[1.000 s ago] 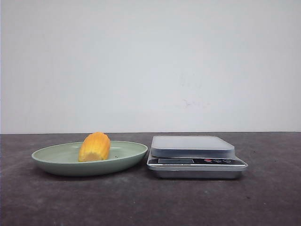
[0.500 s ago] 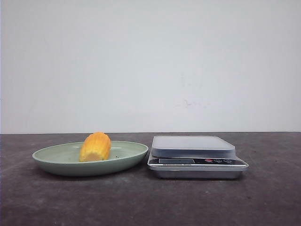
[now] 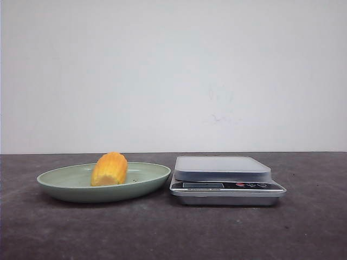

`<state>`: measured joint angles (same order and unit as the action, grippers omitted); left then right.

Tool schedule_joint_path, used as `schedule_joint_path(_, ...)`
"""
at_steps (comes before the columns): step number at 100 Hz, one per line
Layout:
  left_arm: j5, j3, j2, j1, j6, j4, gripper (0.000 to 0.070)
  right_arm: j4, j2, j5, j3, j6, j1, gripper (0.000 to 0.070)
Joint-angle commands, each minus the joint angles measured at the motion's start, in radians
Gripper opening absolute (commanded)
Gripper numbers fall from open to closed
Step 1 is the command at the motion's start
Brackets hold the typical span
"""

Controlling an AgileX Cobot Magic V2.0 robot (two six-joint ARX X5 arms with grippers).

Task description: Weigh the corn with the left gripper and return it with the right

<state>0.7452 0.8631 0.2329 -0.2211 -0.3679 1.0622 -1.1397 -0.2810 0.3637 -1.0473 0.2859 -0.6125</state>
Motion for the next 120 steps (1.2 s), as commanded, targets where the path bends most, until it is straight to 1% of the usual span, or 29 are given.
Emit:
schedule_joint_path(1, -0.021, -0.056, -0.024, 0.015, 0.072, -0.153, 0.0, 0.01, 0.003, 0.003, -0.011, 0.01, -0.005, 0.0008)
schedule_joint_path(14, -0.149, -0.24, -0.09, 0.055, 0.16, -0.468, 0.0, 0.01, 0.003, 0.003, -0.011, 0.01, -0.005, 0.0008)
schedule_joint_path(18, -0.186, -0.291, -0.103, 0.065, 0.178, -0.543, 0.0, 0.01, 0.003, 0.003, -0.011, 0.01, -0.005, 0.0008)
schedule_joint_path(26, -0.299, -0.417, -0.132, 0.089, 0.198, -0.709, 0.0, 0.01, 0.003, 0.003, -0.011, 0.01, -0.005, 0.0008)
schedule_joint_path(38, -0.435, -0.572, -0.156, 0.133, 0.194, -0.871, 0.0, 0.01, 0.003, 0.003, -0.011, 0.01, -0.005, 0.0008)
schedule_joint_path(45, -0.523, -0.646, -0.169, 0.165, 0.182, -0.926, 0.0, 0.01, 0.003, 0.003, -0.011, 0.01, -0.005, 0.0008)
schedule_joint_path(51, -0.582, -0.692, -0.185, 0.191, 0.169, -0.936, 0.0, 0.01, 0.003, 0.003, -0.011, 0.01, -0.005, 0.0008)
schedule_joint_path(62, -0.623, -0.748, -0.224, 0.23, 0.161, -0.933, 0.0, 0.01, 0.003, 0.003, -0.011, 0.01, -0.005, 0.0008)
schedule_joint_path(76, -0.649, -0.777, -0.23, 0.255, 0.162, -0.921, 0.0, 0.01, 0.003, 0.003, -0.011, 0.01, -0.005, 0.0008)
schedule_joint_path(98, -0.717, -0.84, -0.23, 0.256, 0.169, -0.921, 0.0, 0.01, 0.003, 0.003, -0.011, 0.01, -0.005, 0.0008)
schedule_joint_path(111, -0.722, -0.85, -0.23, 0.256, 0.17, -0.887, 0.0, 0.01, 0.003, 0.003, -0.011, 0.01, -0.005, 0.0009)
schedule_joint_path(120, -0.722, -0.85, -0.23, 0.256, 0.187, -0.873, 0.0, 0.01, 0.003, 0.003, -0.011, 0.01, -0.005, 0.0008)
